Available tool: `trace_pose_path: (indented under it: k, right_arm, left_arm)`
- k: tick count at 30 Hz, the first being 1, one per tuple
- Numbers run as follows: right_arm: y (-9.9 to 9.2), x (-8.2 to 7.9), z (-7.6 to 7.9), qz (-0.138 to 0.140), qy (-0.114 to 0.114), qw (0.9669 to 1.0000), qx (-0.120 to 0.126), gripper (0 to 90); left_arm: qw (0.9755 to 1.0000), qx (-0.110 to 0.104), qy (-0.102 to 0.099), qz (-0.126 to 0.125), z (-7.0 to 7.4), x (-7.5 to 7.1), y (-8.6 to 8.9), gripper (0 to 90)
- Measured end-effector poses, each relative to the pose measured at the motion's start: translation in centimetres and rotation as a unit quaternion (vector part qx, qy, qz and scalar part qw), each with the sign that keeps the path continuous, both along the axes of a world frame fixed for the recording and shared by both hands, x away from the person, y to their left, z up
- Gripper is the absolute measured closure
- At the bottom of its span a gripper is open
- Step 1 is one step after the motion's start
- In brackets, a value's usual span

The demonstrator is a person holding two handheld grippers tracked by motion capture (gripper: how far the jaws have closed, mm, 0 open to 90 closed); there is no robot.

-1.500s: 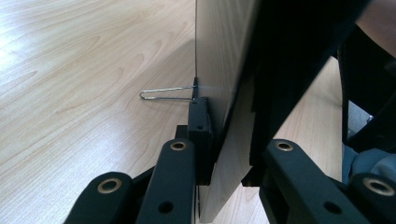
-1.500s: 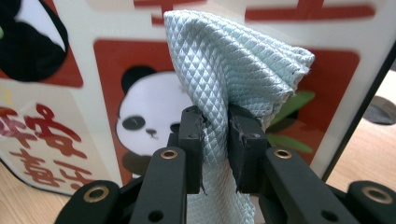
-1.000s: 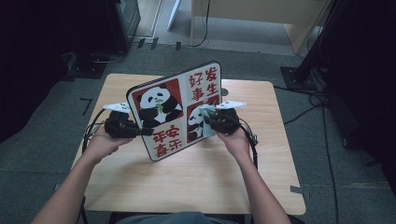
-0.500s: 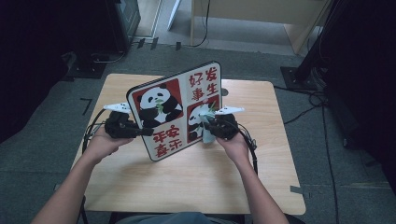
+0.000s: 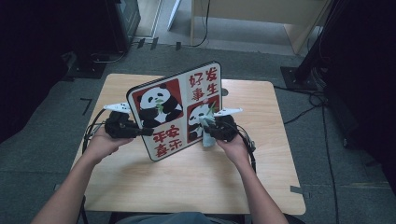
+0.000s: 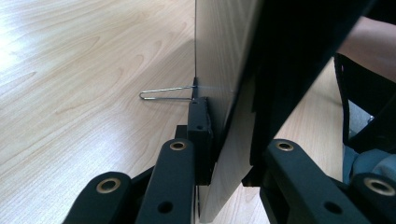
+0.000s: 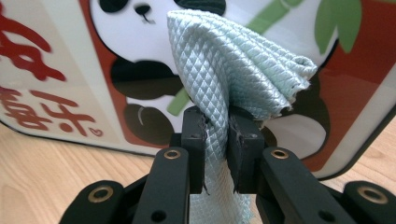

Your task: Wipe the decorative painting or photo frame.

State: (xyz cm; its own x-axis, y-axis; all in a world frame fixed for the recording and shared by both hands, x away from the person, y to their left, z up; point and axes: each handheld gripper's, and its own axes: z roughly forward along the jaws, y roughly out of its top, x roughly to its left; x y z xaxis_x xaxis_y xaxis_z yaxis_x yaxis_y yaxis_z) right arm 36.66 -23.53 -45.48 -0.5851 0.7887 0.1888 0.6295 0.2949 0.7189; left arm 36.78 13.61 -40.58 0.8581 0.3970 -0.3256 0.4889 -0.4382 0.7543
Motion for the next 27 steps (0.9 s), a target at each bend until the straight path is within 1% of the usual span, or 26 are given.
trace_pose_path:
  k: [3,7,12,17,19,21,23,27]
  right_arm:
    - [0.0,-0.1,0.9,0.001,-0.010,0.9999,0.007,78.9]
    - [0.3,0.0,2.7,0.004,-0.028,0.9996,0.009,79.0]
    - [0.6,0.4,5.5,0.013,-0.052,0.9985,0.014,79.0]
    - [1.0,0.8,8.4,0.018,-0.067,0.9975,0.015,79.0]
    - [1.2,1.0,9.6,0.022,-0.079,0.9966,0.015,79.0]
    - [1.3,1.1,10.6,0.024,-0.089,0.9955,0.020,79.0]
    - [1.5,1.3,11.7,0.023,-0.094,0.9950,0.024,78.9]
    - [2.0,1.7,13.6,0.029,-0.109,0.9934,0.022,78.9]
  left_arm:
    - [1.0000,-0.002,0.000,0.000,-0.1,0.0,0.0,79.7]
    - [1.0000,-0.002,0.000,0.000,-0.1,0.0,0.0,79.7]
    - [1.0000,-0.001,0.000,0.000,0.0,0.0,0.0,79.7]
    - [1.0000,-0.001,0.000,0.000,0.0,0.0,0.0,79.7]
    - [1.0000,-0.001,0.000,0.000,-0.1,0.0,0.0,79.7]
    - [1.0000,-0.002,0.000,0.001,-0.1,0.0,0.0,79.6]
    - [1.0000,-0.003,0.001,0.002,-0.1,0.0,0.0,79.6]
    - [1.0000,-0.001,0.000,0.001,0.0,0.0,0.0,79.7]
